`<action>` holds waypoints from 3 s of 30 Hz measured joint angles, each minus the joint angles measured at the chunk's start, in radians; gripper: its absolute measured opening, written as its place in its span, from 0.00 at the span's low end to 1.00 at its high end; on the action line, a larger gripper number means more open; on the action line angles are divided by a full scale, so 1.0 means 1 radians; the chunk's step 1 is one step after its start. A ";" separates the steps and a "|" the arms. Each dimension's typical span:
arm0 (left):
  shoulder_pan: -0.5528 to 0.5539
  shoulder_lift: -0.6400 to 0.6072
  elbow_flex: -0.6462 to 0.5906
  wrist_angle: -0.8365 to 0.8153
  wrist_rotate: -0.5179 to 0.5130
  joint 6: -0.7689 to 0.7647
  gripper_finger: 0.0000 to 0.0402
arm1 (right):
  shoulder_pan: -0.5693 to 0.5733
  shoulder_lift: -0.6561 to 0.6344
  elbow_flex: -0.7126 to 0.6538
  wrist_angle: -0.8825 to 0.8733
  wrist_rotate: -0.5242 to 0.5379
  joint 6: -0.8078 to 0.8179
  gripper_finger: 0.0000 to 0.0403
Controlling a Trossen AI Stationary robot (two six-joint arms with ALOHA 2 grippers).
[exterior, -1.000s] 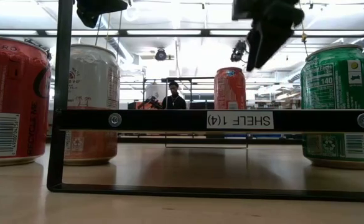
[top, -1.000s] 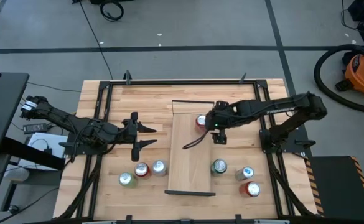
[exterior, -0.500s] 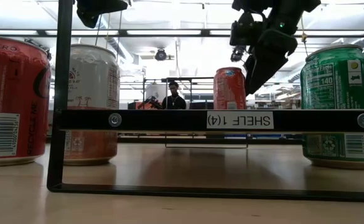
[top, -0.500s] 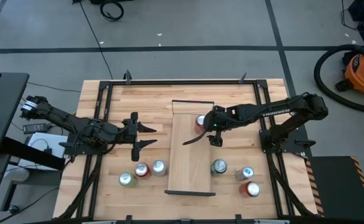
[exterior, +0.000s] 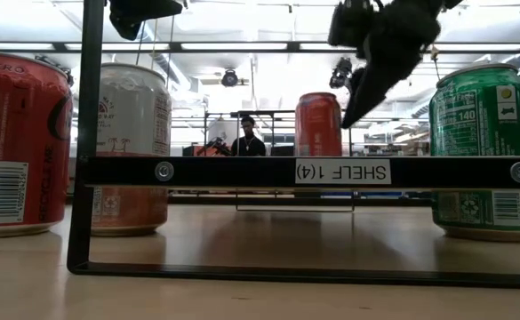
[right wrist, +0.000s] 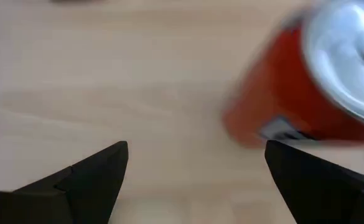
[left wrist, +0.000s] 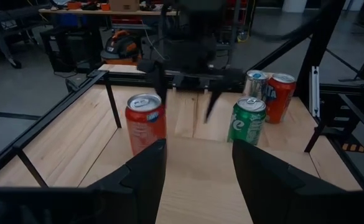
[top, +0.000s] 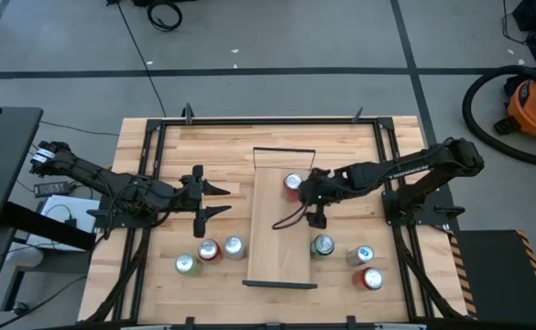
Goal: Place canned beverage on shelf
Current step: Put the top red soda can on the shelf
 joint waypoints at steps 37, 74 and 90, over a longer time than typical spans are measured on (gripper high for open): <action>0.024 0.000 0.000 0.001 0.000 -0.010 0.48 | 0.035 0.062 0.146 0.079 0.341 -0.183 0.93; 0.024 0.000 0.000 0.000 0.000 -0.019 0.48 | -0.010 0.105 0.152 0.071 0.635 0.023 0.92; 0.023 0.000 0.000 -0.004 0.000 -0.021 0.48 | 0.057 -0.037 0.153 -0.064 0.534 -0.010 0.92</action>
